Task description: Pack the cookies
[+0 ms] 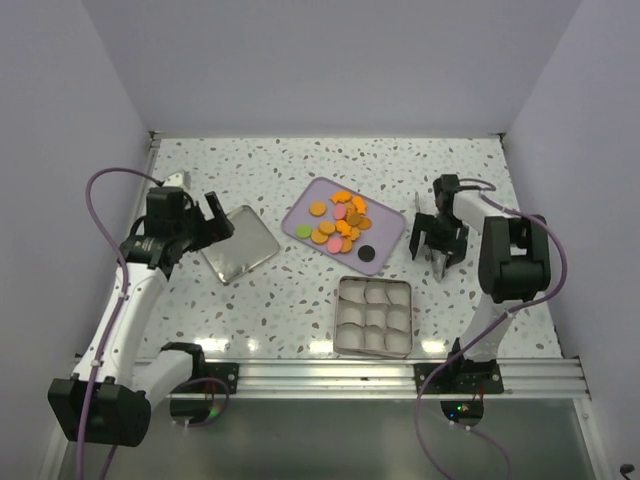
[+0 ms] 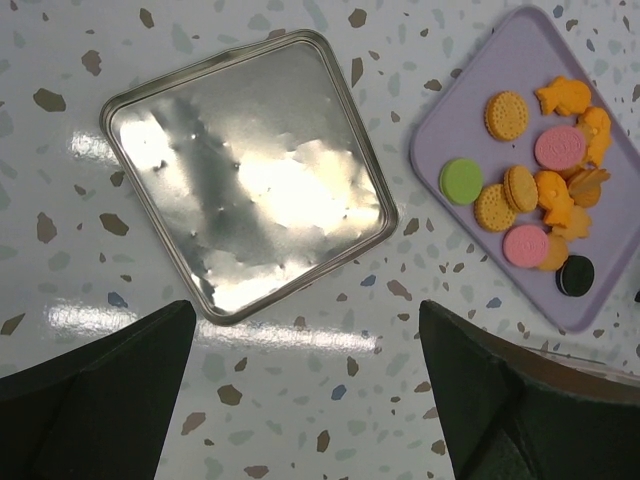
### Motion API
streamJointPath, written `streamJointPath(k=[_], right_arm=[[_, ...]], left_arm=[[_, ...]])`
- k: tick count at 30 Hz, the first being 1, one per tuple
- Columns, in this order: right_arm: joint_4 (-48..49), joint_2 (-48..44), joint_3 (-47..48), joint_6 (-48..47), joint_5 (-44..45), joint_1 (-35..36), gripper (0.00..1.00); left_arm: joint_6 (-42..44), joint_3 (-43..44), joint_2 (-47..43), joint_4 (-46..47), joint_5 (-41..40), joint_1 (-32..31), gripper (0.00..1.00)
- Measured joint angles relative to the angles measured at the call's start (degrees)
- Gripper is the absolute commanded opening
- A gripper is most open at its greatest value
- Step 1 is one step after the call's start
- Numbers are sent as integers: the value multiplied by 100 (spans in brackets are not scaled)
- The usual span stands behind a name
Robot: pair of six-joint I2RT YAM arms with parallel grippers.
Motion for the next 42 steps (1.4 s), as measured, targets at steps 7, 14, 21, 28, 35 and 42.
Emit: streamJointPath(k=[7, 14, 21, 28, 35, 42], right_arm=[[-284, 334, 374, -2, -138, -262, 63], [-387, 407, 511, -55, -120, -402, 42], [-214, 57, 483, -96, 144, -380, 37], [-651, -1484, 905, -66, 177, -297, 35], [-1161, -2767, 1285, 142, -365, 72, 34], [-1563, -3484, 1283, 588, -933, 739, 35]], left_arm=[[-42, -2, 83, 22, 107, 0, 100], [-37, -2, 140, 57, 223, 0, 100], [-39, 0, 140, 68, 393, 0, 100], [-55, 4, 146, 173, 739, -33, 100], [-155, 96, 249, 579, 1408, -337, 100], [-195, 166, 271, 846, 1777, -557, 100]])
